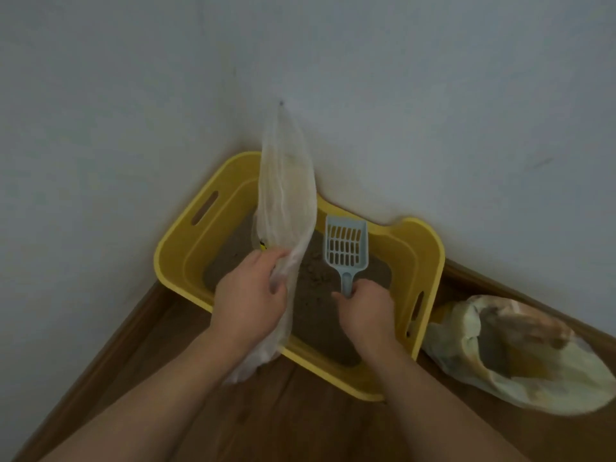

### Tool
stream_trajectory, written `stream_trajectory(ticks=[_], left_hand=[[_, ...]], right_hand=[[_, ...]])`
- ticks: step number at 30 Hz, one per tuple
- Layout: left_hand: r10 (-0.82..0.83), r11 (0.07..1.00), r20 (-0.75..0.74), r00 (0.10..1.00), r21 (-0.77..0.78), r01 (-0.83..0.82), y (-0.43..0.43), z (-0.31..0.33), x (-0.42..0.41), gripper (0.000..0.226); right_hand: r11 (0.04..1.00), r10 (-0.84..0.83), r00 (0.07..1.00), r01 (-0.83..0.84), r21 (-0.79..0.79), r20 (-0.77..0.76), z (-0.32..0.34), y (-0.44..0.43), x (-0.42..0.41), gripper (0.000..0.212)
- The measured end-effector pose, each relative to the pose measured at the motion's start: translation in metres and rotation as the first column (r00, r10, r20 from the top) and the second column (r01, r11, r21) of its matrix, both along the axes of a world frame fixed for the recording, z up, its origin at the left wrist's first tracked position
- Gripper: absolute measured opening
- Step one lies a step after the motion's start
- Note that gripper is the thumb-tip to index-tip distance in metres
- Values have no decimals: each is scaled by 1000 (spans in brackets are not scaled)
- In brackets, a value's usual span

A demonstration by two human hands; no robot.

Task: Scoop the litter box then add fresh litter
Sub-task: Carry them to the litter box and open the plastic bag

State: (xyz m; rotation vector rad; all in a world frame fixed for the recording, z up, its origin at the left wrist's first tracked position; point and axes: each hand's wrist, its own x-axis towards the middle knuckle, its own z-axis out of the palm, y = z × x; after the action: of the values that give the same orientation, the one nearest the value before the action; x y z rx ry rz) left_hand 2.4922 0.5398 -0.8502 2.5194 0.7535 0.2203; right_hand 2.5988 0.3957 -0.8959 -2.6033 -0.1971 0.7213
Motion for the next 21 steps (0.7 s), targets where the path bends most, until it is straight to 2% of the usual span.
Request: stream_trajectory(ticks=[13,21], left_hand=[[-29,999,24,999,-32,30,-3,-29,29,41],[-61,998,71,996,-4,62,-2,-30,26,40]], right_hand=[[992,-87,987,74,-103,-136,-48,-5,6,21],[991,-74,991,60,-118,-115,-48,-7,9,31]])
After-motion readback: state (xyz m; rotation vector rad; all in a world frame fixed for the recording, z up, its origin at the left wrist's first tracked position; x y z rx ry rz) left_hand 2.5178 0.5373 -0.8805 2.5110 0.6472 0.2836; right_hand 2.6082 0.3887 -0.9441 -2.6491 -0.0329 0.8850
